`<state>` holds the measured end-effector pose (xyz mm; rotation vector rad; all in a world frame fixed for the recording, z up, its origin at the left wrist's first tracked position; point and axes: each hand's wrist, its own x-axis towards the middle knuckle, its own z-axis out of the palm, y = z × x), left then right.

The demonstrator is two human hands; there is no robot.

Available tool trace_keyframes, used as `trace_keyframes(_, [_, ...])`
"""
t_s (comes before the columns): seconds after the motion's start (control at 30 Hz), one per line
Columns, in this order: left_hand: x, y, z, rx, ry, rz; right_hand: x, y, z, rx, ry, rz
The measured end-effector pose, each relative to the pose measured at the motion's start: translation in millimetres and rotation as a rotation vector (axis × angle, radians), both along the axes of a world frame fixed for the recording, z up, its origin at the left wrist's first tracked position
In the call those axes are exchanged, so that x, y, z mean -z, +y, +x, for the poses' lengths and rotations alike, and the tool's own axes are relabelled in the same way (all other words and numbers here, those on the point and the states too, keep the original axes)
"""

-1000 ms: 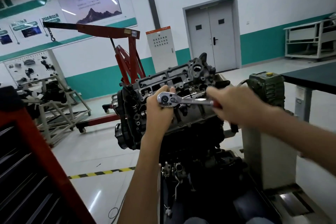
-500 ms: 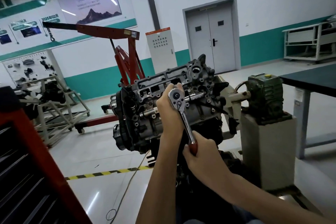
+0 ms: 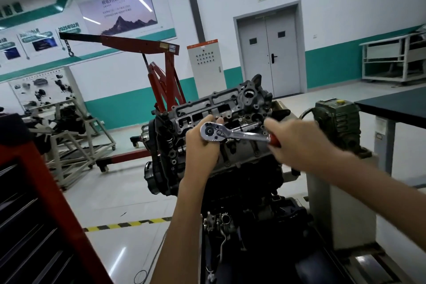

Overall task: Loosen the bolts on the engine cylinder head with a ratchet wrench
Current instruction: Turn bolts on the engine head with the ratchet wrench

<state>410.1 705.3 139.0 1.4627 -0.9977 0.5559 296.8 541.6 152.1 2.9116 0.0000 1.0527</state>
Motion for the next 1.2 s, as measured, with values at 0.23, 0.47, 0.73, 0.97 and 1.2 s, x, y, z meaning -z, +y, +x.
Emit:
trace_keyframes(0.23, [2,-22,-10,0.022,0.212,-0.239,94,105,7,-0.346,-0.067,0.867])
trace_keyframes(0.47, [1,2,4,-0.057,0.064,-0.172,47,47,1,-0.330,0.118,0.294])
trace_keyframes(0.73, [-3,7,-2,-0.006,-0.014,-0.025,-48,-12,12,-0.065,0.026,-0.285])
trace_keyframes(0.97, [2,-19,-10,-0.087,0.068,-0.242,68,67,-1,-0.209,0.003,0.542])
trace_keyframes(1.2, [4,-10,-2,0.014,0.154,-0.245,82,82,5,-0.343,0.039,0.624])
